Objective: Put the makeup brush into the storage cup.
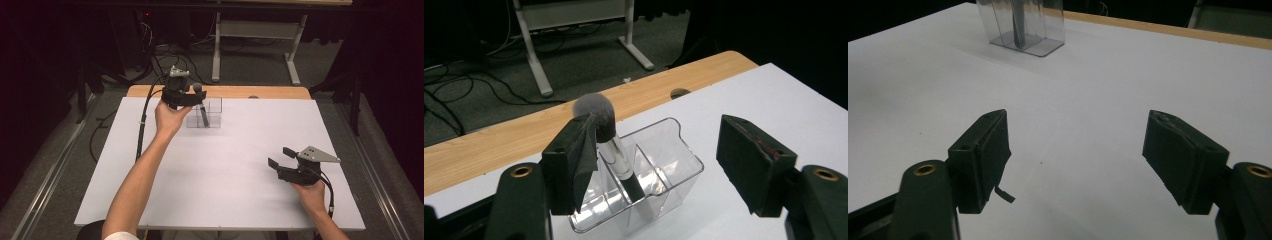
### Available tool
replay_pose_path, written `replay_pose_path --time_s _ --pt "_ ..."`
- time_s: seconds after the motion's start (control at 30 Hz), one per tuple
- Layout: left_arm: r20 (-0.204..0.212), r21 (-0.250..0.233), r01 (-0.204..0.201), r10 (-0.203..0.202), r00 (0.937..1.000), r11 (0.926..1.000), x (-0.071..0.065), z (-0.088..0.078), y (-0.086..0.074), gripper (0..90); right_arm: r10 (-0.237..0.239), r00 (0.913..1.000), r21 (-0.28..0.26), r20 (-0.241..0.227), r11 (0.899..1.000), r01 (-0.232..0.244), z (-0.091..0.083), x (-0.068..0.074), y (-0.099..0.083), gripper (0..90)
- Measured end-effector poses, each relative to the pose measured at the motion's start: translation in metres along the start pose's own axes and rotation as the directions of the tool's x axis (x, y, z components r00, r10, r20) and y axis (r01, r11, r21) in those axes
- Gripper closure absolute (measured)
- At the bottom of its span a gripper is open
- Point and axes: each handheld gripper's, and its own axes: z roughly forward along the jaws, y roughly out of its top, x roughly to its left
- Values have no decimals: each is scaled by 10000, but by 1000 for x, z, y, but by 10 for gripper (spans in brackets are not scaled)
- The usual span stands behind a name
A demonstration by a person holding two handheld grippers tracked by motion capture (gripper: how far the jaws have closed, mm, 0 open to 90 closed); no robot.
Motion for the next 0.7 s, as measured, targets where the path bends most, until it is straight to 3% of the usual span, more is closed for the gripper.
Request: replay_pose_path --time_s 0.7 --pt "189 -200 -292 296 9994 9994 -2 -17 -2 326 40 10000 4 -25 10000 -40 0 0 0 285"
